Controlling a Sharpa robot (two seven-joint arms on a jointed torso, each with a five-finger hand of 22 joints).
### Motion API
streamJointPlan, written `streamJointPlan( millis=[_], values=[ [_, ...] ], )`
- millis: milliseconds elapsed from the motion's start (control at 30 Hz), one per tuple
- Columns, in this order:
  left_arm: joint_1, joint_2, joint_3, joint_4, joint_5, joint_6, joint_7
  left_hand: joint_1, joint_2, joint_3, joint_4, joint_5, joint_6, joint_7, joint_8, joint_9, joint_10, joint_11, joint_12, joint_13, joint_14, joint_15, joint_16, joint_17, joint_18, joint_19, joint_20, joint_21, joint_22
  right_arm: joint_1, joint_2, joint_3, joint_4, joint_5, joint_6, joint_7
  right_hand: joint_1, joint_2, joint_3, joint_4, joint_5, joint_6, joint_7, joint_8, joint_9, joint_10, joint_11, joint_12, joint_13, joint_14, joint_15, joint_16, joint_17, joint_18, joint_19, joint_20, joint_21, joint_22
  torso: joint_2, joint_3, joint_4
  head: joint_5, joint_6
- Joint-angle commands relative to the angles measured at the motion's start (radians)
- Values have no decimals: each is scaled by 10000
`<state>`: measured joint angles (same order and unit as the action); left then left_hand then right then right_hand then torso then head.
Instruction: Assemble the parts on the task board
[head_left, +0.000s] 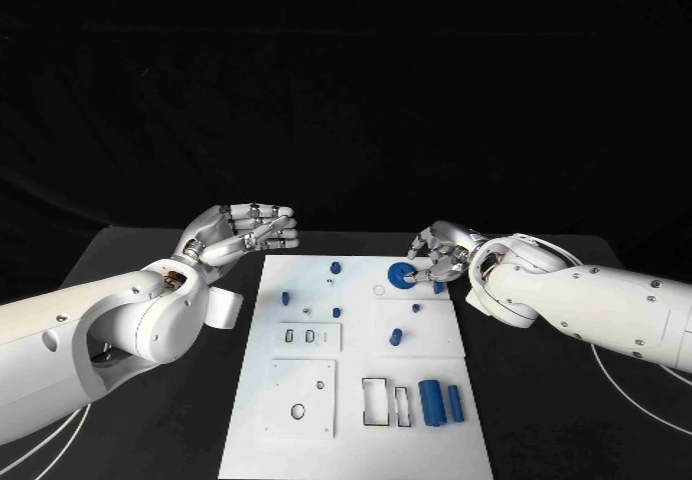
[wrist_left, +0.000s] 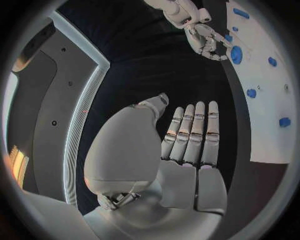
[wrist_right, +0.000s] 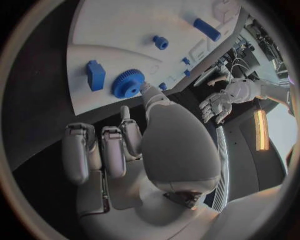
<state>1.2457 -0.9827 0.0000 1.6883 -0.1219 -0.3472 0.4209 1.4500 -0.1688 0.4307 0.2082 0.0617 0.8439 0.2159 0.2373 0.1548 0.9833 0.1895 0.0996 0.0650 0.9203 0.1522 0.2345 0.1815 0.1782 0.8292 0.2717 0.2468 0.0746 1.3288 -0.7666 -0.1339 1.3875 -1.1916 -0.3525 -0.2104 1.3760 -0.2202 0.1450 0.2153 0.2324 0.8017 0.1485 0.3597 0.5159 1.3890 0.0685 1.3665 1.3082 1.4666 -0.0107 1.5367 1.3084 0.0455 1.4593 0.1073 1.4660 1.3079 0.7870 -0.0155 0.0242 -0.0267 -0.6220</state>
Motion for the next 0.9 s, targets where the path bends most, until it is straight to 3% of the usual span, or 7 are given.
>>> streamJointPlan(
  millis=[33, 900],
  values=[
    [9, 5, 7, 36, 30, 201, 51, 65, -60, 65, 14, -35, -84, 361, -44, -15, -1, 95, -36, 3, 8, 75, -60, 16, 62, 79, 16, -45, -14, -42, 81, -7, -65, -392, 157, -73, 131, -2, -52, 2, 34, -65, 28, 55, 8, 75, 7, 58, 410, 848, 94, 46, 1715, -83, 121, -6, 50, 1252, 26, 0, 19, 4, -36],
    [10, -5, 8, 56, 30, 237, 27, 56, -71, 103, -17, -34, -89, 353, -56, -19, 0, 91, -66, 3, 13, 76, -78, 24, 62, 84, 17, -54, -23, -178, 448, -20, -339, -1108, 310, -184, 496, 176, 144, 75, 45, 62, 17, 117, -7, 131, -2, 195, 542, 868, 95, 87, 1821, -102, 172, 1, 107, 1348, 35, 8, 20, 18, -158]
  ],
)
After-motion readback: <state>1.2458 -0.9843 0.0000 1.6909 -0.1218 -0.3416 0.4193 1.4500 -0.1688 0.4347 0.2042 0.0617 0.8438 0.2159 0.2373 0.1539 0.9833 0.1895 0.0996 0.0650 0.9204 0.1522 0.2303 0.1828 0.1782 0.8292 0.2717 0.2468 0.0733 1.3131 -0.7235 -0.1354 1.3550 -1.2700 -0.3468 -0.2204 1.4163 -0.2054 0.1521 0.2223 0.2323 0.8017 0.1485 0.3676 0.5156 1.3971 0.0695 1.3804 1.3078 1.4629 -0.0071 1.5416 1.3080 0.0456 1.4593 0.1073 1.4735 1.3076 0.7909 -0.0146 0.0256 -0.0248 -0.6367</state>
